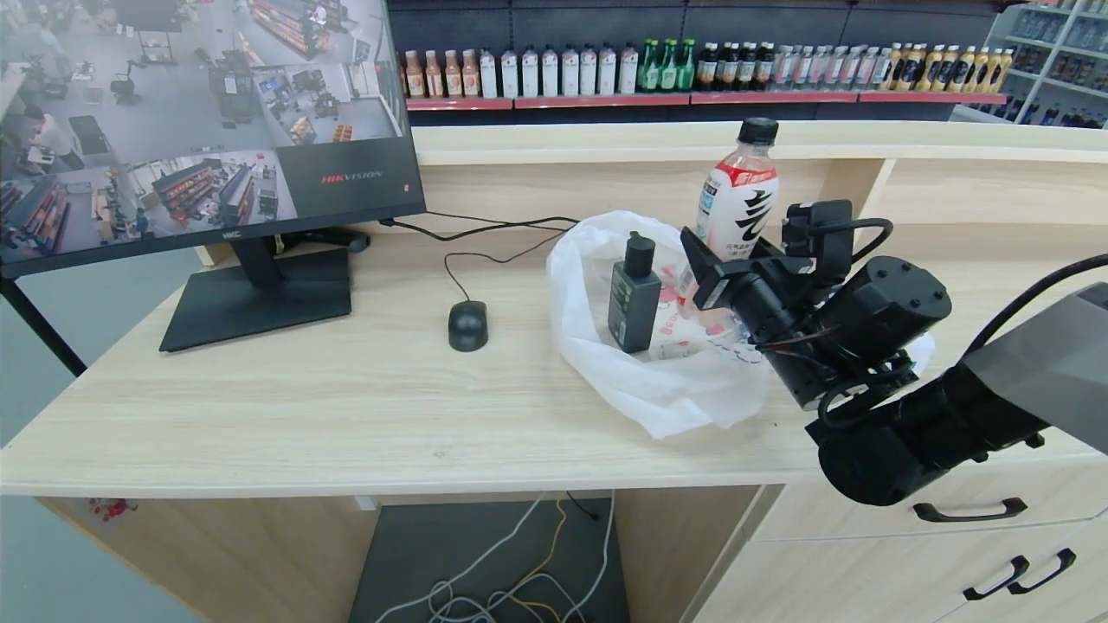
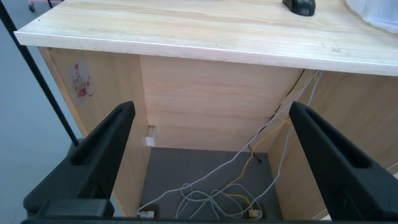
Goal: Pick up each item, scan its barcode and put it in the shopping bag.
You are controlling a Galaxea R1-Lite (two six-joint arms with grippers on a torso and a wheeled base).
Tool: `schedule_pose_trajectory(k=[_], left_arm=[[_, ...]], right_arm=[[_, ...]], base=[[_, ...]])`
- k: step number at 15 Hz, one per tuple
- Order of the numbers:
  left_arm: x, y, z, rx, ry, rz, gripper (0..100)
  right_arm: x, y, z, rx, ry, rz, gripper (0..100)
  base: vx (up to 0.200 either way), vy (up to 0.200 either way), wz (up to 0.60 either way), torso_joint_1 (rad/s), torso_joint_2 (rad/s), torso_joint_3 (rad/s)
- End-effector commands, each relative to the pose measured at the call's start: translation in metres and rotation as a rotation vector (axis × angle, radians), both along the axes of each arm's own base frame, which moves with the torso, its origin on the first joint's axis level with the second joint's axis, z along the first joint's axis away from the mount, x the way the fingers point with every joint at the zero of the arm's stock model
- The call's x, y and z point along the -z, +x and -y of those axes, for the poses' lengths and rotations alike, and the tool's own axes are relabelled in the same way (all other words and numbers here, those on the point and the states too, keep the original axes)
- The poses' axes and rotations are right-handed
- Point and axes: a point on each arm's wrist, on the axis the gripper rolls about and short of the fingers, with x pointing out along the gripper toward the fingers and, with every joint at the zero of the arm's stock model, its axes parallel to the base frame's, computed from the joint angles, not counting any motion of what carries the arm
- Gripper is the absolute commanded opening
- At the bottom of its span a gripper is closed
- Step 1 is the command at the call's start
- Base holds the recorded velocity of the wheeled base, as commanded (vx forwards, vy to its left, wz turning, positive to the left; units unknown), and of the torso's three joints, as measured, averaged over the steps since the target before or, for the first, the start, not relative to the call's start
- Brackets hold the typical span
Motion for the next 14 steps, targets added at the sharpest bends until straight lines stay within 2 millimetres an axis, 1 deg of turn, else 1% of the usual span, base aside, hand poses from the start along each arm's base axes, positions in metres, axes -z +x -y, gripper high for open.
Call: schedule_pose_trajectory(k=[1, 5, 7, 10, 14], left_arm=[[0.0, 0.0, 0.0, -0.001, 0.0, 0.0, 100], [0.0, 0.0, 0.0, -0.001, 0.001, 0.0, 100], [0.0, 0.0, 0.0, -0.001, 0.0, 0.0, 100], [0.0, 0.0, 0.0, -0.001, 0.0, 0.0, 100], [0.0, 0.0, 0.0, -0.001, 0.0, 0.0, 100]], right_arm=[[0.018, 0.016, 0.005, 0.028, -0.017, -0.03, 0], [0.025, 0.028, 0.008, 0.043, -0.015, -0.032, 0], [0.03, 0.034, 0.006, 0.033, -0.025, -0.03, 0], [0.039, 0.039, 0.004, 0.034, -0.032, -0.044, 0], [0.042, 0.04, 0.005, 0.038, -0.036, -0.051, 0]], base=[[0.0, 0.0, 0.0, 0.0, 0.0, 0.0], [0.0, 0.0, 0.0, 0.0, 0.0, 0.0], [0.0, 0.0, 0.0, 0.0, 0.0, 0.0], [0.0, 0.0, 0.0, 0.0, 0.0, 0.0], [0.0, 0.0, 0.0, 0.0, 0.0, 0.0]])
